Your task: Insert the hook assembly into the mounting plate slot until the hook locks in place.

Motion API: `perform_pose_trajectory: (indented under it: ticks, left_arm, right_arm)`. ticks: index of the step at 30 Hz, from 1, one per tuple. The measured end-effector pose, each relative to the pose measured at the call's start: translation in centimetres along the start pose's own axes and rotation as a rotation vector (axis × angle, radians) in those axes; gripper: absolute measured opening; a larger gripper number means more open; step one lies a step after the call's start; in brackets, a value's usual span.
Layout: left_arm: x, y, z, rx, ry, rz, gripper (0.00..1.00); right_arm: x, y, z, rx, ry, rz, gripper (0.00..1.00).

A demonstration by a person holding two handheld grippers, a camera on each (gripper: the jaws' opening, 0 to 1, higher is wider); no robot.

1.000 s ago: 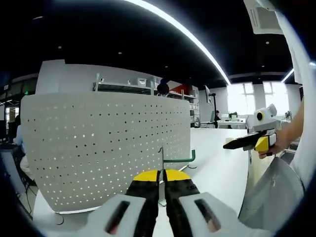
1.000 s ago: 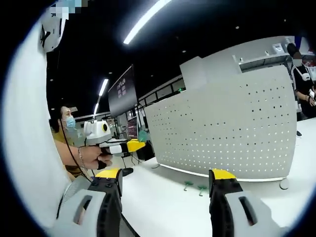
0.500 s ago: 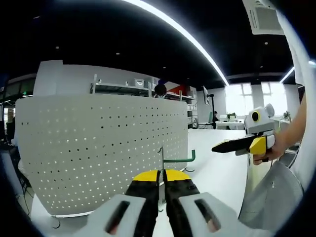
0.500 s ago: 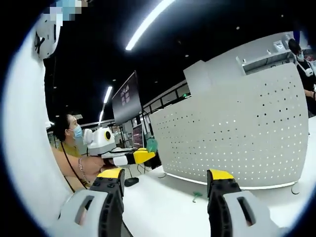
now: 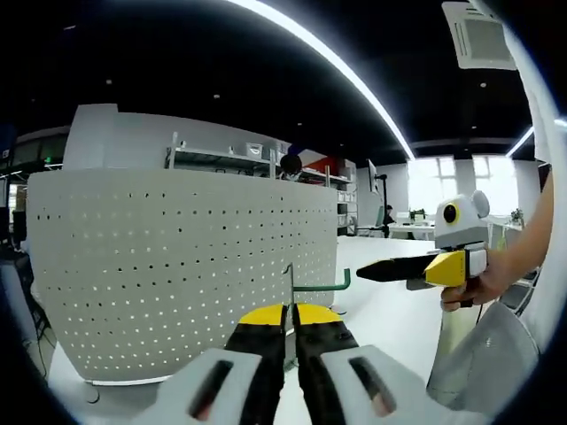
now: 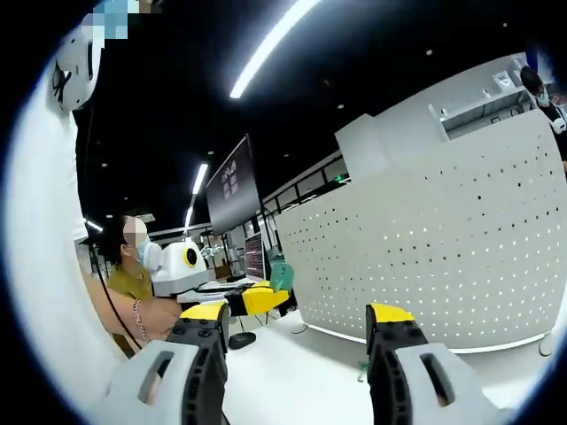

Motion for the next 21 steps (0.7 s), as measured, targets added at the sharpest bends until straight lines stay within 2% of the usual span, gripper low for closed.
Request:
perform_pose_trajectory:
  ticks: [4, 7, 17, 21]
  left_arm:
    - [-0.1, 0.0, 0.0, 0.0, 0.005, -0.001, 0.02]
    - [-0.2, 0.0, 0.0, -0.001, 0.008, -0.011, 0.02]
    - [0.0, 0.0, -0.1, -0.001, 0.022, -0.013, 0.02]
    - [0.0, -0.1, 0.0, 0.0, 0.019, -0.012, 0.02]
  right_arm:
    - [0.1, 0.0, 0.7, -0.01, 0.008, 0.014, 0.58]
    - [0.5, -0.3, 1.5, 0.011, 0.048, -0.008, 0.57]
    - [0.8, -0.3, 3.3, -0.009, 0.059, 0.013, 0.54]
    - [0.9, 0.2, 3.9, -0.019, 0.065, 0.037, 0.49]
Point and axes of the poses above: the point that each gripper's makers call its tool centre point, and the gripper's own axes: z roughly forward along the fingers, x roughly to its left, y roughly out of its top, the point moved 10 cm from there along -z, roughly backward along the fingers, and after that the axes turned 8 degrees about -z, right-handed, at the moved point
